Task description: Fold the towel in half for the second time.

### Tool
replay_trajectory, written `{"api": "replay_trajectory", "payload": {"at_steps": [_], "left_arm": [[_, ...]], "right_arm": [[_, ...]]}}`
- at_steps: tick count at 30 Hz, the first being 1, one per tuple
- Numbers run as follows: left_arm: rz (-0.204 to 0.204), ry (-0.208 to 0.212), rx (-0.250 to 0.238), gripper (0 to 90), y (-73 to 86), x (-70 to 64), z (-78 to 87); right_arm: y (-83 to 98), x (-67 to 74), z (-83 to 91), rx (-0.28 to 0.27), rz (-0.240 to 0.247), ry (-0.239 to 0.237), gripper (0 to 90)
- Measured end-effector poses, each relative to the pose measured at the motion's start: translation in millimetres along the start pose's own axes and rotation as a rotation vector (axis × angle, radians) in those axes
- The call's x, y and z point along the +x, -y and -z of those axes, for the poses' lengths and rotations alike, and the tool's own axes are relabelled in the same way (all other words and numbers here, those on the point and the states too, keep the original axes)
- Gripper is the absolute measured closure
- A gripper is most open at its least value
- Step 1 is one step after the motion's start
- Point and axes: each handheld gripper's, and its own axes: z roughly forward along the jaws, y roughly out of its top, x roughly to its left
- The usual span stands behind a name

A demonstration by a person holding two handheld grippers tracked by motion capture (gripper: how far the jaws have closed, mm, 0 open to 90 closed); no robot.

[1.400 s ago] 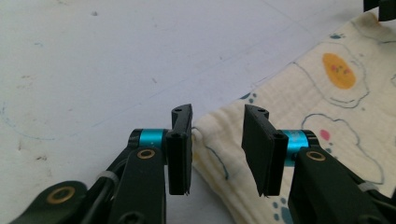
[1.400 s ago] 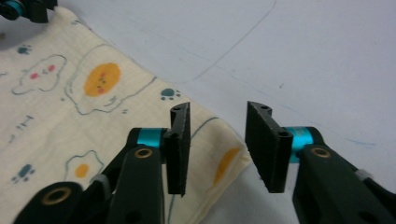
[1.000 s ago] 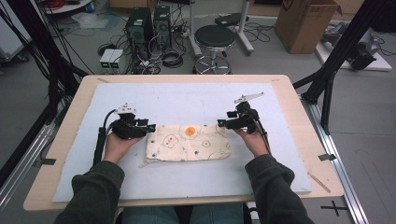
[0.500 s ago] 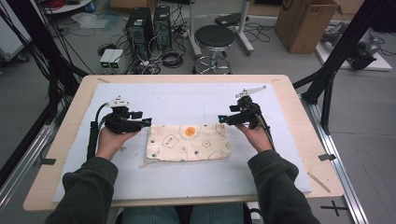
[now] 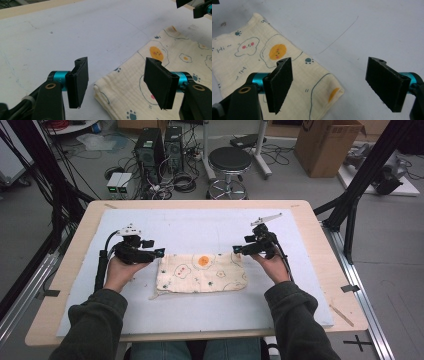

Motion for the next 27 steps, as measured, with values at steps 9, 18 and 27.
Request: {"api": "replay_trajectory", "payload": {"at_steps": [9, 18, 27], "left_arm": [[0.018, 0.005, 0.027, 33.6, 3.5, 3.6, -11.0], [0.027, -0.009, 0.068, 42.0, 8.2, 7.0, -23.7], [0.032, -0.045, 0.102, 45.8, 11.1, 9.0, -30.5]], "right_arm": [[1.1, -2.6, -7.5, 0.028, 0.004, 0.005, 25.5], [4.7, -8.6, -16.1, 0.038, -0.007, -0.003, 34.7], [11.2, -14.6, -18.8, 0.054, -0.034, 0.010, 41.2]]}}
